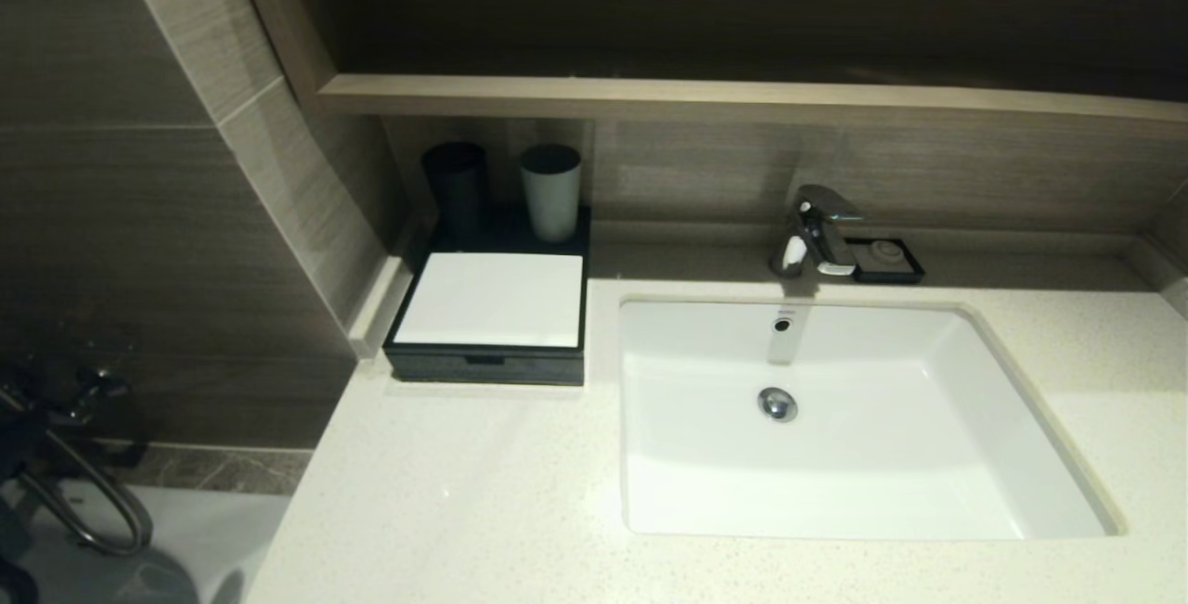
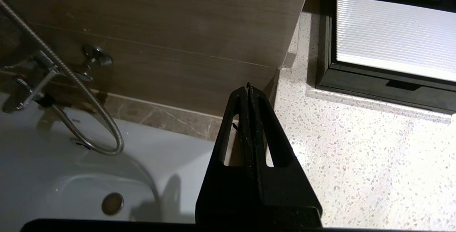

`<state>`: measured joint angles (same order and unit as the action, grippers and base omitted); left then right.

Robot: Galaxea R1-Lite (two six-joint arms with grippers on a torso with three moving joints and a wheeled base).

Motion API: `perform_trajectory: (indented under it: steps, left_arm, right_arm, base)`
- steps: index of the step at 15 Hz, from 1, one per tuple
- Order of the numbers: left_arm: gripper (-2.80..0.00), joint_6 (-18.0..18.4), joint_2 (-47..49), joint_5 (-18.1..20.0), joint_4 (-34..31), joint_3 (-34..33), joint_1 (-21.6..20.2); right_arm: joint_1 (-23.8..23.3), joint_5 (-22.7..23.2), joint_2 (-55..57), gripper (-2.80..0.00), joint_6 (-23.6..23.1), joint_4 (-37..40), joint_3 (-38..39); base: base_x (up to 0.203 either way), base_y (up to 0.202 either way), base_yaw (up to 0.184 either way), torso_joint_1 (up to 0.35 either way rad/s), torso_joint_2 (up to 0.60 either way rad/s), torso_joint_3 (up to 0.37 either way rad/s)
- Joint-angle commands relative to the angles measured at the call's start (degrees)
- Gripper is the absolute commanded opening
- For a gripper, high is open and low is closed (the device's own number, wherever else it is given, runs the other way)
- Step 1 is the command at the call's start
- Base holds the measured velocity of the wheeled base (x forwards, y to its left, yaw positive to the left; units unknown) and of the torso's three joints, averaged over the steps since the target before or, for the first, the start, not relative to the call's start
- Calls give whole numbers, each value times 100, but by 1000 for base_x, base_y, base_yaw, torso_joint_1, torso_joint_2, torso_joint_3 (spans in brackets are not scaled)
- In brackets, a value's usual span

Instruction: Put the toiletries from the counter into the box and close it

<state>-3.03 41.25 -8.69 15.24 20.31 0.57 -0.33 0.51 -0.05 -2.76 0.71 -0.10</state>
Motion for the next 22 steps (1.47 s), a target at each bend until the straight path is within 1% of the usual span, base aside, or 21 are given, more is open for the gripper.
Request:
perform_trajectory:
  steps: [1,3,7,9,13,15,20,22]
  left_arm:
    - [-280,133,-939,-2,-2,-291,7]
    - [-280,181,-1459,23,-137,-415,32]
    - [-280,202,-2602,53,-937,-629,55]
    - [-280,253,-2964,127,-1260,-788,42]
    - [-280,265,-3275,156,-1281,-954,-8]
    - [-280,339,-3666,248,-1296,-1154,-13]
    - [-280,486,-3946,311,-1238,-1520,-13]
    - [-280,664,-4080,527,-1135,-1758,-13]
  right_arm:
    - [-2,2,5,-280,-6,0,1]
    - [-2,2,5,-280,-6,0,1]
    - [-2,2,5,-280,-6,0,1]
    - [-2,2,5,-280,-6,0,1]
    - [-2,8,5,-280,-6,0,1]
    - [-2,5,-2,-280,-6,0,1]
    - [-2,2,-4,-280,-6,0,1]
    - [-2,4,4,-280,-6,0,1]
  base:
    - [0,0,0,0,0,0]
    - [0,0,0,0,0,0]
    - [0,0,0,0,0,0]
    - [0,0,0,0,0,0]
    - [0,0,0,0,0,0]
    - [0,0,0,0,0,0]
    - [0,0,0,0,0,0]
    - [0,0,0,0,0,0]
